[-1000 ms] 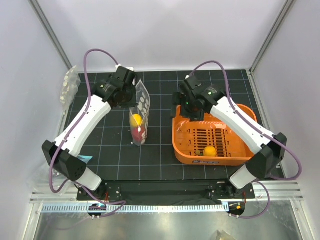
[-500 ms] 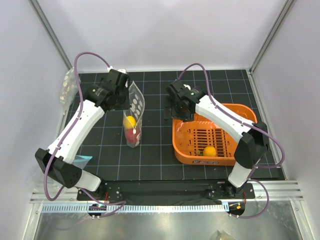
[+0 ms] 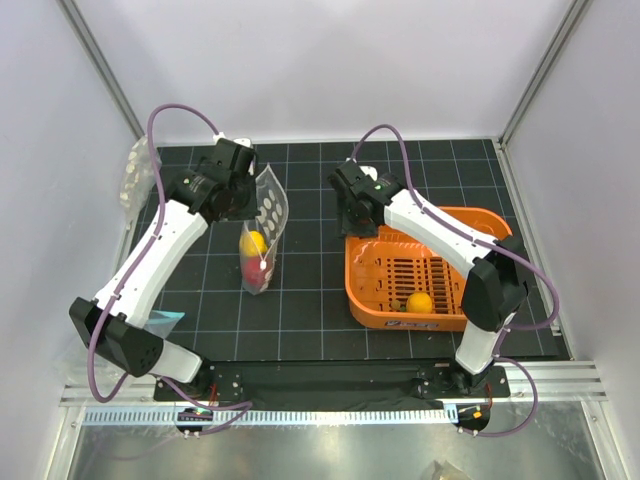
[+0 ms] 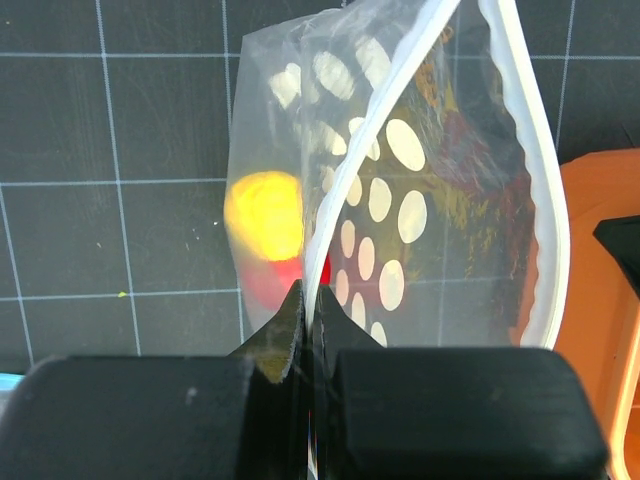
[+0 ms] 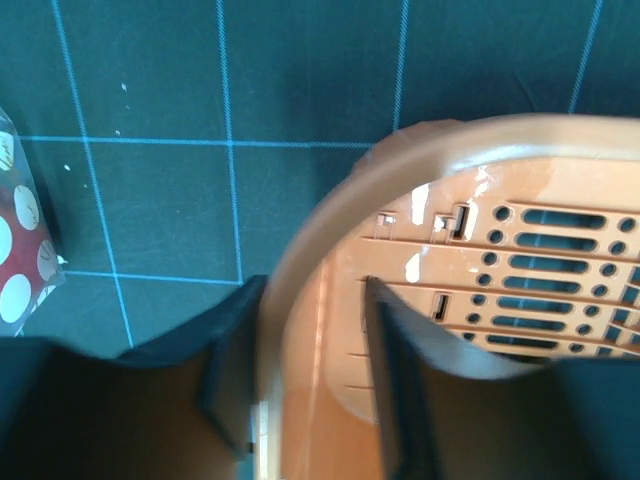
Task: Place the food in the zip-top bag and seal the zipper
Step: Pick up the bin at the center of the board, then place the bin at the center of the board.
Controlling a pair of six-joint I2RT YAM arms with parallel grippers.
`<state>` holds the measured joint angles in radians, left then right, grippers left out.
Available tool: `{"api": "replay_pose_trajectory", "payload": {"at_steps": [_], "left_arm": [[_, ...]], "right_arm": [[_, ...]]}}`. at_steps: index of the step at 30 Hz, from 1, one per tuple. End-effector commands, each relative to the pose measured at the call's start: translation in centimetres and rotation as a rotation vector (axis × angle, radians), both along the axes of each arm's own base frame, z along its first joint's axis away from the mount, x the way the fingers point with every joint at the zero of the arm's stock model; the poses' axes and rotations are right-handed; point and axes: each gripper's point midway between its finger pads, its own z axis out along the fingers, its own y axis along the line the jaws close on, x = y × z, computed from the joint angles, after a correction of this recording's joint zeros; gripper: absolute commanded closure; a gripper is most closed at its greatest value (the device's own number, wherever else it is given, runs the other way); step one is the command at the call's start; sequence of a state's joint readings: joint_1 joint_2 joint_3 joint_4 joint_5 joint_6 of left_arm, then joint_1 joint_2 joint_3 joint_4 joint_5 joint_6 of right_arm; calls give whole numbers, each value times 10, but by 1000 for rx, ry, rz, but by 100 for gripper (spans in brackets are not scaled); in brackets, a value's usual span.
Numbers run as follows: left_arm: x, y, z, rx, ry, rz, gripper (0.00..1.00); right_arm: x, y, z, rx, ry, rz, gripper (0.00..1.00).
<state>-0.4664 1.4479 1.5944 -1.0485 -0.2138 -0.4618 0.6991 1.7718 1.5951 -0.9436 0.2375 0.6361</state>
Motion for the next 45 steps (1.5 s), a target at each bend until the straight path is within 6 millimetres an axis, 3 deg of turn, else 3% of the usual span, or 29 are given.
{"api": "replay_pose_trajectory", "payload": {"at_steps": [1,3,7,10,18,21,27,28,30,31,32,34,37,45], "left_arm": [[3,6,15,-6,-59,2,100],[3,6,15,-8,-57,4,100],[2,7,15,-5,-55,1,100],[2,8,16,-5,-60,5,100],[-4,9,22,-22,-72,12,100],[-5,9,23,-34,-77,17,100],[-5,8,26,-42,-86,12,100],[-5,9,26,-38,-86,15,100],[-5,9,26,-40,-86,17,100],[-5,8,26,-45,-89,18,100],[-4,7,26,-49,-88,17,100],[-4,7,25,-52,-86,20,100],[-3,5,23,-59,-79,21,100],[-3,4,26,-69,-81,30,100]], "right_arm": [[18,0,21,-14,-100,8,54],[21,-3,24,-37,-116,8,61],[27,-8,35,-71,-152,22,87],[32,-11,45,-81,-195,14,95],[49,-25,102,-87,-394,-14,99],[50,-28,114,-98,-438,-18,99],[40,-36,153,-153,-627,-10,99],[39,-40,175,-136,-702,-38,99],[29,-35,185,-157,-763,-11,99],[26,-36,205,-157,-837,-9,99],[22,-37,202,-194,-856,10,99],[13,-28,217,-220,-938,41,99],[7,-30,216,-275,-976,37,99],[10,-15,172,-284,-885,81,99]]}}
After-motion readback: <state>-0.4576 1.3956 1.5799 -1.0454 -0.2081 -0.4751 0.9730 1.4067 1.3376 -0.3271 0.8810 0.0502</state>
